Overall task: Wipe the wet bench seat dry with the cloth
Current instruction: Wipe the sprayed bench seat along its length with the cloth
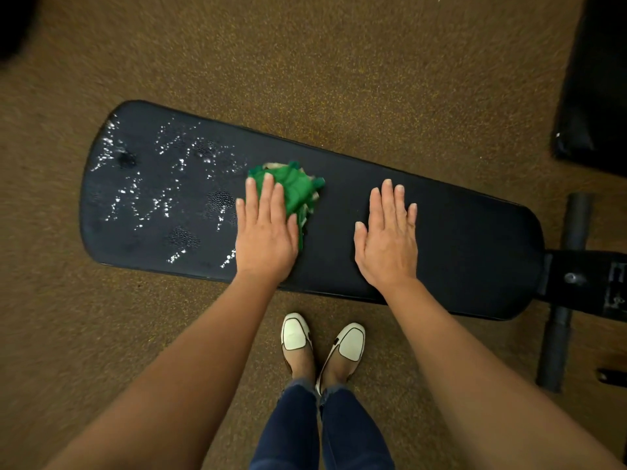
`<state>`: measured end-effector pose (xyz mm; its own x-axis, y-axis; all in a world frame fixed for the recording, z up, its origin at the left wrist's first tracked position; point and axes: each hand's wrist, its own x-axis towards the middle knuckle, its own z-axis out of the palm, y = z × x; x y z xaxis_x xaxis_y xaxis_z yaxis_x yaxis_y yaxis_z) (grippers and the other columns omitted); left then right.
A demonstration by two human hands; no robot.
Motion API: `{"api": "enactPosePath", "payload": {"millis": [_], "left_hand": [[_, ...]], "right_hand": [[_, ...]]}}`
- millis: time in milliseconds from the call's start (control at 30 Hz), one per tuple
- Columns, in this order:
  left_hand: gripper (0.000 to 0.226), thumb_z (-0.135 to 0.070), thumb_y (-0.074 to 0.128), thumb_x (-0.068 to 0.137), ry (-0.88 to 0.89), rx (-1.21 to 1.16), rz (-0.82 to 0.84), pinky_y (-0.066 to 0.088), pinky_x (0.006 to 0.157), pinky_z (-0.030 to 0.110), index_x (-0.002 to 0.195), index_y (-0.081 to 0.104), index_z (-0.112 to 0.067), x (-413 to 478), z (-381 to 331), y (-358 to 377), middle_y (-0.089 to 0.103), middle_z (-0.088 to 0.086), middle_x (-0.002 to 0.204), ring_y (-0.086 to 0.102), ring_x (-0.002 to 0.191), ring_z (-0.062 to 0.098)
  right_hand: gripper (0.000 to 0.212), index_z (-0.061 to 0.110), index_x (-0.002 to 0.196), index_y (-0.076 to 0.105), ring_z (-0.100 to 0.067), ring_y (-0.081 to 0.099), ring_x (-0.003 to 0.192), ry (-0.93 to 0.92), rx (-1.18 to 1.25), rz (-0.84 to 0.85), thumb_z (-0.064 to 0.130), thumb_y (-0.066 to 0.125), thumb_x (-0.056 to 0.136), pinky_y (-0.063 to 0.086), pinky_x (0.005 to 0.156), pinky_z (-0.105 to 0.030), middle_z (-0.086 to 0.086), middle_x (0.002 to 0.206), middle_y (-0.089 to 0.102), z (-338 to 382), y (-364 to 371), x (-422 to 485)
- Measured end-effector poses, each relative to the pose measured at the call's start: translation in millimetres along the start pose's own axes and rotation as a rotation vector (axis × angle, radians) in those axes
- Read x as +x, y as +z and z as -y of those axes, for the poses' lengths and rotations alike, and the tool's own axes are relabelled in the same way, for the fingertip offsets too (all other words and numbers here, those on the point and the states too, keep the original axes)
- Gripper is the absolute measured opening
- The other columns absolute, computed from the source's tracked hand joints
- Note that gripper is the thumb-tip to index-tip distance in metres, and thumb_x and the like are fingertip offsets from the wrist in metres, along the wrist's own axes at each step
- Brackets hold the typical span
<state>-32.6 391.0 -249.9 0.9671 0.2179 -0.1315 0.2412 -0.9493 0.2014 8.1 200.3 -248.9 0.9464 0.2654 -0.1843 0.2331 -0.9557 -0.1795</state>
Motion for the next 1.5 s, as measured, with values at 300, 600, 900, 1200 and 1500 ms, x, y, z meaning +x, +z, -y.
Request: {"api": "enactPosePath", "payload": {"millis": [300, 600, 900, 1200, 1500], "left_hand": [[0.058, -0.036, 0.027, 0.097, 0.377, 0.063, 0.104, 0.014, 0.116, 0.052, 0.143, 0.034, -0.002, -23.5, -4.5, -0.7, 0.026, 0.013, 0.154, 0.014, 0.144, 0.036], [0.058, -0.032, 0.031, 0.096, 0.132, -0.046, 0.077, 0.014, 0.115, 0.056, 0.142, 0.033, 0.002, -5.0, -31.2, 1.8, 0.025, 0.018, 0.154, 0.013, 0.143, 0.042], [0.062, -0.036, 0.024, 0.096, -0.079, -0.039, 0.044, 0.007, 0.116, 0.052, 0.146, 0.025, 0.002, 41.3, 0.0, -7.8, 0.017, 0.017, 0.157, 0.006, 0.144, 0.039], [0.059, -0.039, 0.028, 0.096, 0.16, 0.08, 0.065, 0.01, 0.115, 0.053, 0.144, 0.033, -0.005, -24.9, -26.9, 6.2, 0.024, 0.01, 0.156, 0.01, 0.145, 0.033], [0.059, -0.035, 0.029, 0.097, -0.143, -0.034, 0.049, 0.01, 0.115, 0.056, 0.146, 0.025, -0.003, -58.8, -73.2, 16.9, 0.017, 0.014, 0.157, 0.003, 0.145, 0.032]], "right_hand": [[0.066, 0.003, 0.15, 0.02, -0.029, 0.003, 0.148, 0.023, -0.022, 0.013, 0.036, 0.022, 0.093, 0.005, 0.119, -0.049, -0.015, 0.16, 0.01, 3.5, -0.8, 0.9], [0.064, 0.004, 0.151, 0.019, -0.028, 0.003, 0.148, 0.049, -0.024, 0.032, 0.036, 0.024, 0.095, 0.004, 0.119, -0.048, -0.014, 0.16, 0.01, 5.2, -1.6, 1.7], [0.061, 0.006, 0.152, 0.016, -0.025, -0.003, 0.148, 0.017, -0.013, 0.082, 0.035, 0.031, 0.101, 0.002, 0.12, -0.046, -0.011, 0.161, 0.004, 2.2, -10.0, 3.5], [0.066, 0.003, 0.149, 0.023, -0.03, 0.006, 0.148, -0.115, -0.054, 0.07, 0.036, 0.024, 0.093, 0.005, 0.118, -0.05, -0.016, 0.159, 0.012, -4.4, -9.7, 12.0], [0.066, 0.002, 0.15, 0.022, -0.028, 0.004, 0.148, -0.277, -0.048, 0.077, 0.035, 0.026, 0.093, 0.006, 0.119, -0.048, -0.017, 0.159, 0.012, -15.9, -12.1, 25.0]]}}
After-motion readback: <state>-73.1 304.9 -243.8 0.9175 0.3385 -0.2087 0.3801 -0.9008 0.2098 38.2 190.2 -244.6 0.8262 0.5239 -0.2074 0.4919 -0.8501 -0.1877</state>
